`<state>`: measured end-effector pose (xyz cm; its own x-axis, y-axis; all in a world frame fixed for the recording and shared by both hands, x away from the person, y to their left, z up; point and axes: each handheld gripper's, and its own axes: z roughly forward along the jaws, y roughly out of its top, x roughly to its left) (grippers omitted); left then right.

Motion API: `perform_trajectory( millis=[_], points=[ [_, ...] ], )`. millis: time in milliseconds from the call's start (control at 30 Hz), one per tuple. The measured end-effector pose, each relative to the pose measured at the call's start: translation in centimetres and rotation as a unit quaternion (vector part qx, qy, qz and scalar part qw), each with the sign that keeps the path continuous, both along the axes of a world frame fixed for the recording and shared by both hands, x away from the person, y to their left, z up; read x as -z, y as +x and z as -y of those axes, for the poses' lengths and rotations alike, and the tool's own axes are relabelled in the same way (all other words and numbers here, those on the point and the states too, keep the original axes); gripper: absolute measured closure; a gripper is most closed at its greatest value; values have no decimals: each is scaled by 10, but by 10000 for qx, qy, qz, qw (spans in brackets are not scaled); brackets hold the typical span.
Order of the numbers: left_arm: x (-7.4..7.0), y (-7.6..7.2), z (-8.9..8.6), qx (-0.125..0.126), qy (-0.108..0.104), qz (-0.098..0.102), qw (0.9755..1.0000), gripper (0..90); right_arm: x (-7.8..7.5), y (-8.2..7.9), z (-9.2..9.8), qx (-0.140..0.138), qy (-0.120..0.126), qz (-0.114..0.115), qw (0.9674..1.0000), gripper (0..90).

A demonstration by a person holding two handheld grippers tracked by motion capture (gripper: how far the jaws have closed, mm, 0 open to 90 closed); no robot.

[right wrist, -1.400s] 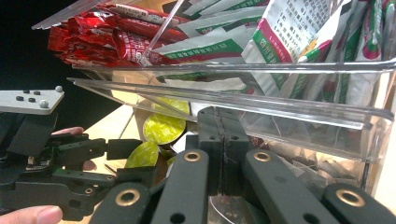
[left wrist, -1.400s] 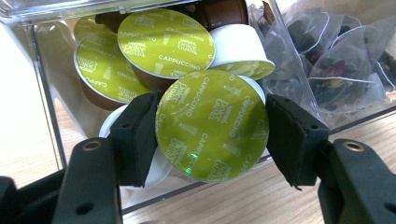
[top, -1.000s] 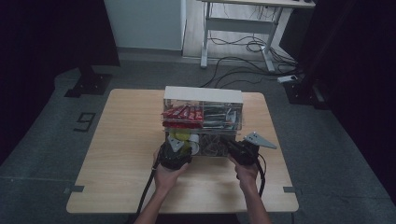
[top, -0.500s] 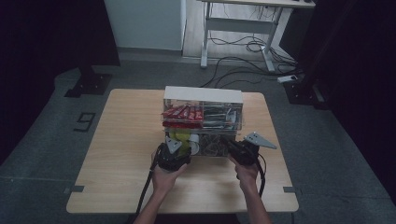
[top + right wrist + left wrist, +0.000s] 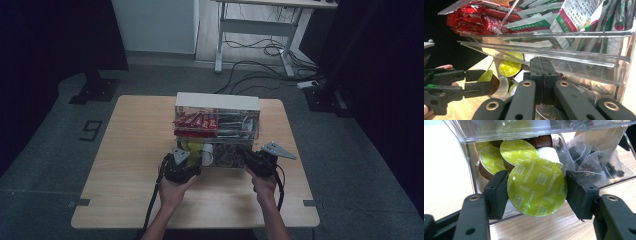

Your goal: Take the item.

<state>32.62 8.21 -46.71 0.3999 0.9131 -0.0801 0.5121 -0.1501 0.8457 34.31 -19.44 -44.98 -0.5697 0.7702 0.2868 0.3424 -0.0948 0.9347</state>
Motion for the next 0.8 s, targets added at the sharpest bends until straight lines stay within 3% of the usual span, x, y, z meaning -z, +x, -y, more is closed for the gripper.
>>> perform_trajectory(
  millis=[800],
  points=[
    [-7,-20,-32,-107,-181,41,9998,382,2,1,0,46,-35,-20,10000,892]
  ],
)
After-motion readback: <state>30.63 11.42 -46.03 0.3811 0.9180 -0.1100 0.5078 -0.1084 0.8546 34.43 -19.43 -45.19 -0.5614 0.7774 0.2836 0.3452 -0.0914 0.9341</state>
